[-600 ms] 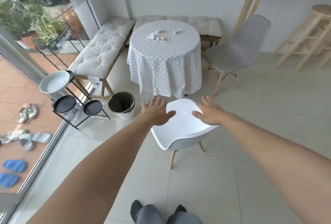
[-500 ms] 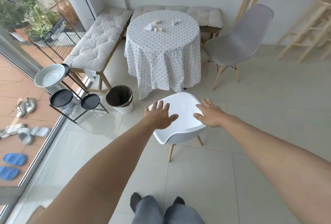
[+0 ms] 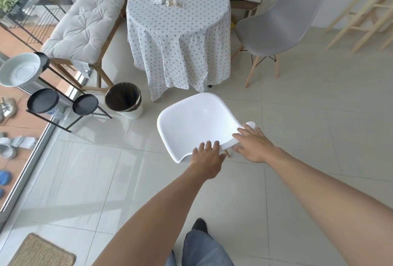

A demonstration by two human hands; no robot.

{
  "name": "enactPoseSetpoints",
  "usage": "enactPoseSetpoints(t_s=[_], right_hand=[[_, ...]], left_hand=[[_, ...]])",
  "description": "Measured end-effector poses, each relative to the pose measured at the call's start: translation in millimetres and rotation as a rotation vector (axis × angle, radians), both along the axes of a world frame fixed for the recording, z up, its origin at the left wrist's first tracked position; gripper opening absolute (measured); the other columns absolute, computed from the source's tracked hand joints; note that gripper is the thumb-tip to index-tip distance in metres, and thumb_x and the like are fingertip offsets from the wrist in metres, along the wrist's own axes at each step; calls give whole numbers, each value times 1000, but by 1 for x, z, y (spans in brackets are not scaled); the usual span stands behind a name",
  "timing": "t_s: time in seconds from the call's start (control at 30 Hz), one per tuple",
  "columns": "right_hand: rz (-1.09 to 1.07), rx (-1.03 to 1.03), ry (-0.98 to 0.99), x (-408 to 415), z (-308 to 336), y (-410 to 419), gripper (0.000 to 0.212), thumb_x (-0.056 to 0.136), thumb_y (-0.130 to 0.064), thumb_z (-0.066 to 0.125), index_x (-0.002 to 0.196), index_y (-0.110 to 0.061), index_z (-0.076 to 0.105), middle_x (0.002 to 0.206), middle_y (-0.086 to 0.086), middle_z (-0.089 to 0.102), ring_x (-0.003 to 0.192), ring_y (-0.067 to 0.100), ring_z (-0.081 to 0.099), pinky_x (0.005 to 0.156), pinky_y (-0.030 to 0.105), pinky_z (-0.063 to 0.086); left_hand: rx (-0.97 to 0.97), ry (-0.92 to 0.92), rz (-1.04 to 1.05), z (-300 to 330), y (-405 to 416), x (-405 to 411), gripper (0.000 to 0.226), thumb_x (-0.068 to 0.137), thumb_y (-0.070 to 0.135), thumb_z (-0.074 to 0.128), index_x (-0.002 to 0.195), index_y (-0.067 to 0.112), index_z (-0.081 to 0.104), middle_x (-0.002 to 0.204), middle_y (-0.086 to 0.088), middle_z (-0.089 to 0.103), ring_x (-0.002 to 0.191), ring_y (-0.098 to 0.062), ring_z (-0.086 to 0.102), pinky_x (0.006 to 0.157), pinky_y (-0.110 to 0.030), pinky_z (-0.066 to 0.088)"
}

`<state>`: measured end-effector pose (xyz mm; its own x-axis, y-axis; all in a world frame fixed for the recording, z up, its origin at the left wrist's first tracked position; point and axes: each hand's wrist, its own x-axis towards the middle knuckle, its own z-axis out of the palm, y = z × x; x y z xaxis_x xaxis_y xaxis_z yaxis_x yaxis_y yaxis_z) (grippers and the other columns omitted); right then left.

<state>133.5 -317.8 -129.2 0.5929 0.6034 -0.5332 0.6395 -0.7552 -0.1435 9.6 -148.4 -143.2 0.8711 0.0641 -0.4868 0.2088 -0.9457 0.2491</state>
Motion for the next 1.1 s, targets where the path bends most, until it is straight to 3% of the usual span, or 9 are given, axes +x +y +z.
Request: enactPoseSetpoints(t_s=[0.07, 0.13, 0.33, 0.47, 0.6, 0.73, 0.97, 1.1], right_hand=[[49, 39, -64, 2, -6, -1, 56, 105, -52, 37, 150, -19, 39, 160, 3, 36, 156, 26, 11, 126, 57, 5], [86, 72, -128, 2, -12, -2, 57, 103, -56, 36, 145, -19, 46, 149, 2, 48, 150, 25, 25, 126, 56, 8], [120, 154, -257, -1, -22, -4, 50, 102, -51, 35, 132, -18, 57, 131, 2, 60, 134, 27, 44, 125, 56, 14], [158, 185, -282, -2, -24, 2, 40, 103, -40, 35, 129, -19, 57, 127, -2, 62, 128, 24, 49, 125, 50, 16], [155, 239, -279, -7, -22, 20, 56, 97, -42, 16, 122, -18, 60, 119, 0, 65, 117, 26, 54, 118, 44, 26], [119, 235, -276, -12, -28, 44, 39, 104, -44, 35, 122, -19, 59, 120, 0, 63, 116, 27, 53, 115, 44, 28], [83, 247, -233, -8, -32, 90, 36, 105, -45, 40, 123, -19, 57, 119, 2, 61, 114, 30, 51, 113, 40, 30], [69, 255, -228, -3, -37, 116, 30, 106, -39, 40, 123, -19, 55, 118, 3, 58, 108, 30, 49, 106, 40, 33]], left_hand=[[57, -77, -12, -4, 1, 0, 42, 108, 46, 27, 131, 12, 40, 121, -13, 59, 111, -38, 58, 90, -47, 45], [103, -135, -48, -6, 4, 0, 37, 109, 44, 28, 121, 12, 43, 107, -11, 62, 97, -36, 61, 78, -45, 45], [160, -201, -142, -10, 14, 3, 36, 111, 41, 28, 118, 10, 45, 100, -9, 62, 88, -34, 62, 65, -40, 39], [175, -220, -182, -12, 27, 1, 34, 111, 39, 29, 119, 9, 45, 98, -9, 60, 85, -34, 60, 65, -42, 41], [173, -241, -192, -12, 50, -2, 33, 111, 38, 30, 116, 10, 46, 95, -9, 59, 81, -33, 60, 64, -41, 40], [178, -233, -167, -10, 73, -3, 31, 111, 37, 30, 111, 10, 47, 96, -9, 60, 83, -33, 60, 70, -43, 46], [225, -208, -141, -1, 116, 3, 31, 112, 34, 29, 111, 10, 48, 102, -9, 60, 91, -33, 59, 83, -42, 48], [288, -195, -144, 2, 136, 10, 16, 104, 13, 38, 118, 10, 47, 103, -8, 59, 93, -33, 59, 86, -44, 49]])
